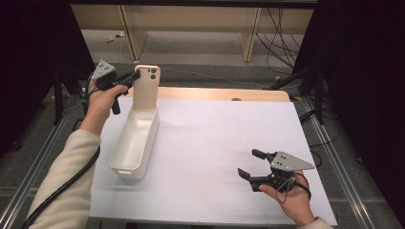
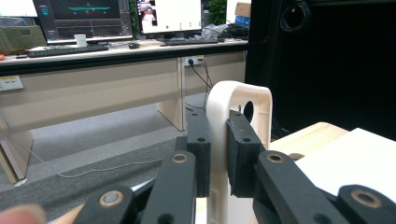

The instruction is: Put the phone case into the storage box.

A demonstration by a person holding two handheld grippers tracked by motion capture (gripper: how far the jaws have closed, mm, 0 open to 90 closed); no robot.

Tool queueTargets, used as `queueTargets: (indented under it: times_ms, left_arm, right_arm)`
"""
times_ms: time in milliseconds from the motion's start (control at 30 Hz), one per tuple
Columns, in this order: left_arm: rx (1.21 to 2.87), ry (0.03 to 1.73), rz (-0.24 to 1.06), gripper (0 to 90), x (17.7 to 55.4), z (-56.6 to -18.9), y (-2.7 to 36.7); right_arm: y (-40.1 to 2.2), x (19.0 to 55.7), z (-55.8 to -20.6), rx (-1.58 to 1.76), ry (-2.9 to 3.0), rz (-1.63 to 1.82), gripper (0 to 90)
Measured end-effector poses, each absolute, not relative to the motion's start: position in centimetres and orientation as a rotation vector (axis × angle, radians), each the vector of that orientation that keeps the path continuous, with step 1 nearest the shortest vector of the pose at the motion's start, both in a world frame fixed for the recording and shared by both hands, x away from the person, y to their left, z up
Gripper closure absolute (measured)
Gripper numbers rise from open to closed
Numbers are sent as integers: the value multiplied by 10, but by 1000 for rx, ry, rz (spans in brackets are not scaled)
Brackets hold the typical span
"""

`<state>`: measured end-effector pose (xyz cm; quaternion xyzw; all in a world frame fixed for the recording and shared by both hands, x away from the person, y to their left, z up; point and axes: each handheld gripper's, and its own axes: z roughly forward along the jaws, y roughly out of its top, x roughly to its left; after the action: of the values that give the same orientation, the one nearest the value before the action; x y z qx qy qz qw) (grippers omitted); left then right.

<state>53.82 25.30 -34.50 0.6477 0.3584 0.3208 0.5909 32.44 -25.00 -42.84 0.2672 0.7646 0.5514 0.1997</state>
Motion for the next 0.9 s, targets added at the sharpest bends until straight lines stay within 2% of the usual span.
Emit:
queueTargets:
  times_ms: [900]
  left_arm:
    - [1509,847,743,811,549,-356,252]
  right_arm:
    - [-251,325,-429,749,2142,1545,179]
